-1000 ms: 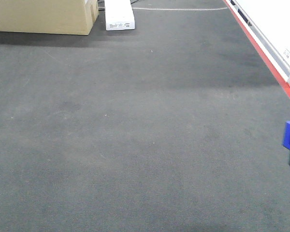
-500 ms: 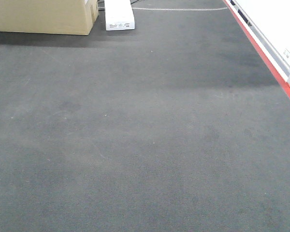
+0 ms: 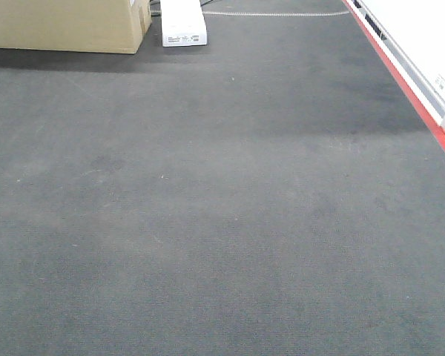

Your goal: Pour parts from conveyor to right shelf

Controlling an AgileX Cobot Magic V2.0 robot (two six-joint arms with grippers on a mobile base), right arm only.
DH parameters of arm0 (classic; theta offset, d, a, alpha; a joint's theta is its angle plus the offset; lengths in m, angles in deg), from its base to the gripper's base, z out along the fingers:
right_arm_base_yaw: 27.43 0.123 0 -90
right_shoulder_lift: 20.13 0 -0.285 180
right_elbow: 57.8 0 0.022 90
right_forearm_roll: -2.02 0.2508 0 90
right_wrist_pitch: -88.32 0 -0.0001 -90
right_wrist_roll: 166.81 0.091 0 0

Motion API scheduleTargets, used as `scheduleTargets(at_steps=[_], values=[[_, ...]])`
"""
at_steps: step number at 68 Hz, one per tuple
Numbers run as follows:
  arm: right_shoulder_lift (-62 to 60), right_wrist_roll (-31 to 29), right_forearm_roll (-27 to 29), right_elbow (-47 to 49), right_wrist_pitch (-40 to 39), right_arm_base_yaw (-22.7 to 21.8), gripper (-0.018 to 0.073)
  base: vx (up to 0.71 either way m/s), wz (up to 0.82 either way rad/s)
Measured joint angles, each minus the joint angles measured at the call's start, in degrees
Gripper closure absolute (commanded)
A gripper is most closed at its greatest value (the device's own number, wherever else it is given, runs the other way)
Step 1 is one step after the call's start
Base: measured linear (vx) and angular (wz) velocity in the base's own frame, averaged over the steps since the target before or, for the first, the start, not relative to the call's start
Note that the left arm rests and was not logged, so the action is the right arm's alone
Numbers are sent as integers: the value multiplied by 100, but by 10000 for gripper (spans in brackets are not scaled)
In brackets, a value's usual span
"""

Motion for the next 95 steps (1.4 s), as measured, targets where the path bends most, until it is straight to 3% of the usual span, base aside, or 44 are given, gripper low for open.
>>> scheduleTargets(at_steps=[95], values=[[0, 0, 0, 0, 59, 0, 565, -3, -2]])
